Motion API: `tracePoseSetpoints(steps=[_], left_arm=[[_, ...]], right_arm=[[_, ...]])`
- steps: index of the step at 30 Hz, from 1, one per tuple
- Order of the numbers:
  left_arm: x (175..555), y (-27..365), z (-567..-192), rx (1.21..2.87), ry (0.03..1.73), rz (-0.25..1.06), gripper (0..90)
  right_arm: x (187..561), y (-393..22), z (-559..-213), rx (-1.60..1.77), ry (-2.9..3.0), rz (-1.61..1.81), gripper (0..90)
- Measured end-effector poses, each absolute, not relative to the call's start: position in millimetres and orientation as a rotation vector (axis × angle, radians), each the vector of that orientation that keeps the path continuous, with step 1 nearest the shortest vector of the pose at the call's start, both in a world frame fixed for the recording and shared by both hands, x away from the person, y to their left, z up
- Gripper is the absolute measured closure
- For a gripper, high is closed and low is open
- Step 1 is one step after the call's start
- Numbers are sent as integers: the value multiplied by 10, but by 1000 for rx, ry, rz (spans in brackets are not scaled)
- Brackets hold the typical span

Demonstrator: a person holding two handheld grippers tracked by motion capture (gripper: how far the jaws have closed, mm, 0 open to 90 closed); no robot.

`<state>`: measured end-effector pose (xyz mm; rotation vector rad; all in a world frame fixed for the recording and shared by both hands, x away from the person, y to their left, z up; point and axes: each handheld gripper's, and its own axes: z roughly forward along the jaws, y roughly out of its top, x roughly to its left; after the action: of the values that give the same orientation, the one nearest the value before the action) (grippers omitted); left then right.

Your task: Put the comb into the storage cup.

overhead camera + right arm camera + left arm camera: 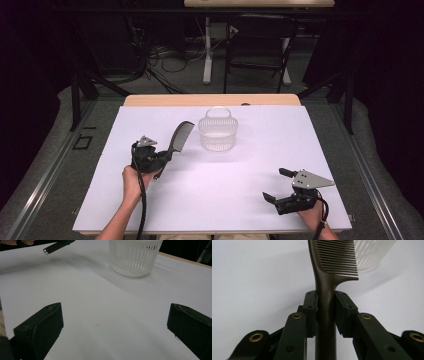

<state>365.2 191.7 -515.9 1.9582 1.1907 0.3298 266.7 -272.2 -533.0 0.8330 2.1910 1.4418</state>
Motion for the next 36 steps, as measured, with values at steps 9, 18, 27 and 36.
tracePoseSetpoints(steps=[9, 18, 27, 36], left_arm=[[3608, 1926, -5196, 1908, 1156, 367, 724], [3568, 1975, -5190, 1844, 1124, 407, 724], [3531, 1929, -5152, 1789, 1071, 460, 724], [3530, 1843, -5123, 1778, 1014, 485, 724]], right_arm=[[2670, -2721, -5335, 836, 2195, 1440, 1], [2679, -2717, -5341, 834, 2197, 1437, 2], [2678, -2716, -5341, 832, 2198, 1438, 1], [2680, -2719, -5341, 844, 2195, 1436, 2]])
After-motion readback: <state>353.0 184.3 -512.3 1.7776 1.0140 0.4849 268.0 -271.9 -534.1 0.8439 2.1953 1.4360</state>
